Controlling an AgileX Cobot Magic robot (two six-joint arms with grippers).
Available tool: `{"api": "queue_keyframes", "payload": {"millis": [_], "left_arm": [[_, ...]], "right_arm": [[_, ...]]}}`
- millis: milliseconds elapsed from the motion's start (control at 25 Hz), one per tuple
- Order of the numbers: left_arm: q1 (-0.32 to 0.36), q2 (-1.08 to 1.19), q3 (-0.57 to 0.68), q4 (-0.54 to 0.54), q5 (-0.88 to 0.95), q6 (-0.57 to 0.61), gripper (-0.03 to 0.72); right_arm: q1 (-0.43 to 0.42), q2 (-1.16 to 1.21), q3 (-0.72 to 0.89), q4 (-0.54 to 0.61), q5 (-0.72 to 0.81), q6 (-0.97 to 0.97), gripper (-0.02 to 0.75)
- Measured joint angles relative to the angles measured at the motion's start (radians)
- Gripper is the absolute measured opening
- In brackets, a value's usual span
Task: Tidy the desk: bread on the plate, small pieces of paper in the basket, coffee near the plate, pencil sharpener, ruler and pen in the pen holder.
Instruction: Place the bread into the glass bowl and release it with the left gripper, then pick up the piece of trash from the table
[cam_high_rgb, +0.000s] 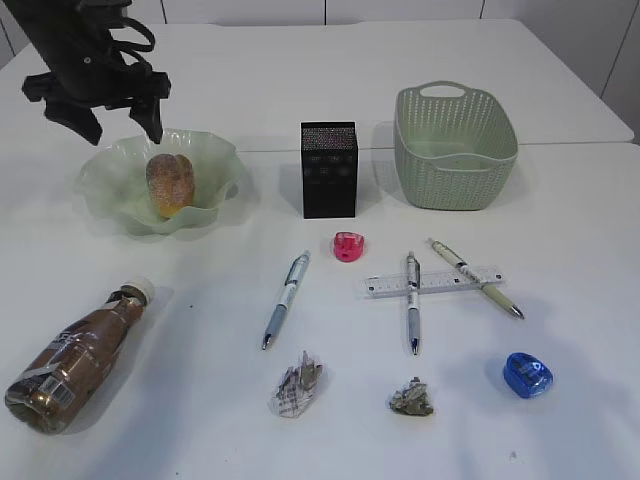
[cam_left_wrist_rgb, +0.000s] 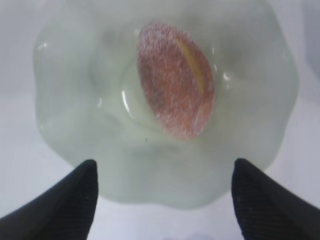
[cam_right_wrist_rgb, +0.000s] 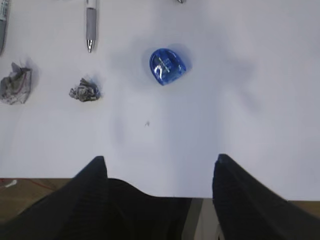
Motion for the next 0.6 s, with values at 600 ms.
{"api": "queue_keyframes", "payload": {"millis": [600], "left_arm": [[0.0,-0.26,0.0,-0.102,0.17,0.079,0.575]], "right_arm": [[0.0,0.0,0.0,0.149,0.06,-0.104,0.512]]}}
